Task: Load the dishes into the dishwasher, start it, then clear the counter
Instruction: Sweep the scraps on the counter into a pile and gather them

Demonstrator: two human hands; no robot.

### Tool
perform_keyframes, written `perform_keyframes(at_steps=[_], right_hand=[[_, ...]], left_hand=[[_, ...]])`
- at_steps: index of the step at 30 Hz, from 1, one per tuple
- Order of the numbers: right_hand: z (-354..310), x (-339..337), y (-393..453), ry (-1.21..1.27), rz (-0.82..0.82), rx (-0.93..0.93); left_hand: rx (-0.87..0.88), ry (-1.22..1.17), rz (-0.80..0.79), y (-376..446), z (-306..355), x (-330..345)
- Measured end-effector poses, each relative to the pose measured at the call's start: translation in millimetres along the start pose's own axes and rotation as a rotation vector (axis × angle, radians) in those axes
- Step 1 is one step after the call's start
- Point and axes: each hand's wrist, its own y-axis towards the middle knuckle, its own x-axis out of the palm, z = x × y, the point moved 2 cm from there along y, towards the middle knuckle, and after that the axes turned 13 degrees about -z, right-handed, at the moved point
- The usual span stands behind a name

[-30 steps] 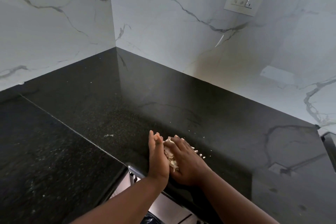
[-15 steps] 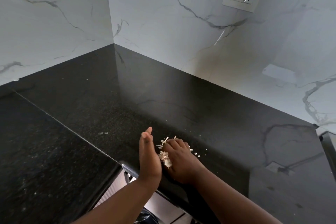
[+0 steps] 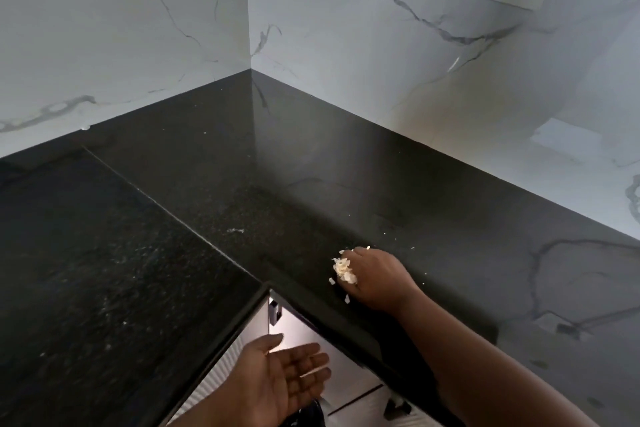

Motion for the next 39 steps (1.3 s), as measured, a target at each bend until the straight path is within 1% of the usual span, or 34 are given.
perform_keyframes(at_steps=[4,6,8,11,14,19,21,23,26,30,32,33,34,36,38,39], right_hand=[[-3.5,-3.1,-0.1,-0.032,-0.072,0.085],[-7.0,-5.7,-0.8,-0.045,-0.123,0.127],[-10.0,-8.8,-1.7,-0.031,-0.133,0.174],[-9.7,-14.0,-4.9,0.088,-0.027,0.244],[-9.3,-19.8,-13.4,0.199,0.104,0.258],[-4.2,-25.0,-30.0,0.585,0.312,0.342],[-4.6,-27.6,-33.6,0.711,0.366,0.345],[-11.1,-30.1,-38.7,0.786,0.385,0.319],[-37.5,-34.4,-52.1,0.814,0.333,0.205],[-81.6,-9.8,-71.5,0.804,0.159,0.109],[-101.5,9.2,-78.8,0.821,0.061,0.045],[-110.2,19.9,-82.6,0.789,0.015,0.011],[-117.3,29.6,-84.2,0.706,-0.024,-0.01],[-127.9,57.0,-81.6,0.538,-0.117,-0.013],[-136.0,87.4,-70.6,0.449,-0.224,0.061],[-141.1,103.8,-63.0,0.431,-0.263,0.1]], left_hand=[[-0.12,0.063,-0.052,17.0,-7.5,2.0],[-0.144,0.09,-0.067,25.2,-8.2,3.6],[-0.139,0.117,-0.074,29.4,-7.4,5.9],[-0.11,0.14,-0.075,30.3,-5.3,6.3],[-0.098,0.133,-0.083,30.9,-4.2,3.7],[-0.098,0.141,-0.086,30.6,-8.0,5.8],[-0.1,0.147,-0.077,29.4,-10.5,4.4],[-0.091,0.128,-0.055,28.8,-14.2,2.2],[-0.05,0.084,-0.039,25.2,-22.1,3.4],[0.012,0.017,-0.059,24.0,-37.5,10.4],[0.098,-0.034,-0.088,18.2,-46.0,13.1],[0.157,-0.061,-0.118,14.2,-50.3,12.7],[0.203,-0.08,-0.16,13.0,-53.5,10.5],[0.276,-0.204,-0.24,12.5,-63.8,4.2],[0.323,-0.288,-0.216,26.7,-69.7,-13.1],[0.38,-0.323,-0.212,30.4,-71.6,-20.4]])
